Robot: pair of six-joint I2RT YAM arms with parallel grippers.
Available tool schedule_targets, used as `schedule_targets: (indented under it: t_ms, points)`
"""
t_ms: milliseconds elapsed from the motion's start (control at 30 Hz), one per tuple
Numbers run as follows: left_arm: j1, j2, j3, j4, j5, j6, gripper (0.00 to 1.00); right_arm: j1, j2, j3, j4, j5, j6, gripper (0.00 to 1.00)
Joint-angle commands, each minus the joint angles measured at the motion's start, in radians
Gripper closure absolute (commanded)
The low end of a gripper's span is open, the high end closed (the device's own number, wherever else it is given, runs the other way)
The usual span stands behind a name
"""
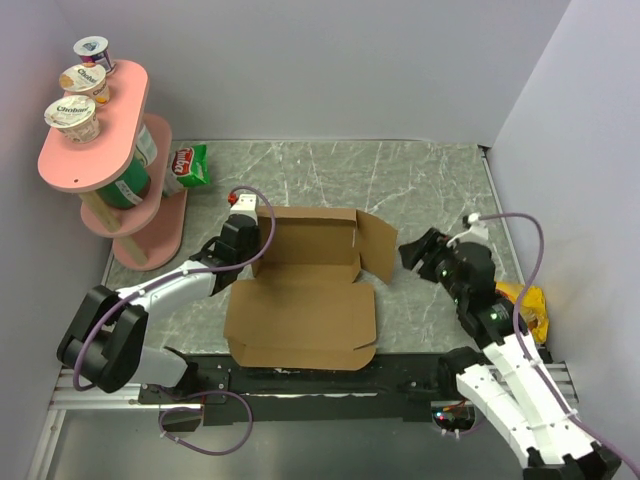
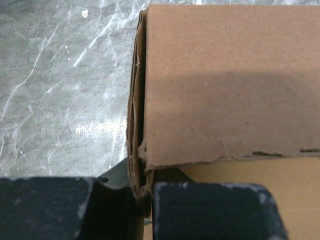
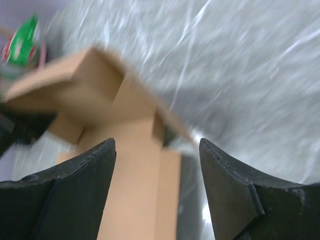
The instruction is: Fold the paper box
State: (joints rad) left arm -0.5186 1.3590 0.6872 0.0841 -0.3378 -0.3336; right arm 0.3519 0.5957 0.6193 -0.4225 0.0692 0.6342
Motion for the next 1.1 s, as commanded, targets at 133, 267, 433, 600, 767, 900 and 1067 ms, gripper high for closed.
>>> schedule_targets:
  t_ms: [133, 267, 433, 600, 767, 900, 1067]
  points:
    - [0.000, -0.041, -0.011, 0.016, 0.022, -0.001, 0.99, -0.289, 0.245, 0.043, 0.305, -0.178, -0.207, 0.25]
    - [0.000, -0.037, -0.002, 0.008, 0.019, -0.007, 0.99, -0.278, 0.424, 0.004, 0.451, -0.204, -0.209, 0.24]
    - [-0.004, -0.029, 0.002, 0.017, 0.010, -0.024, 0.99, -0.111, 0.596, 0.020, 0.481, -0.142, -0.118, 0.24]
    - [-0.055, -0.001, 0.018, -0.010, -0.096, -0.016, 0.99, 0.094, 0.705, 0.118, 0.507, -0.071, -0.002, 0.22]
    - [-0.104, 0.012, 0.020, -0.014, -0.211, -0.027, 0.99, 0.162, 0.794, 0.181, 0.515, -0.022, 0.064, 0.21]
    - [-0.145, 0.012, 0.014, -0.001, -0.306, -0.025, 0.99, 0.196, 0.838, 0.192, 0.513, 0.021, 0.091, 0.19]
    - [-0.222, 0.014, -0.014, 0.039, -0.400, 0.011, 0.99, 0.190, 0.904, 0.289, 0.467, 0.014, 0.114, 0.16]
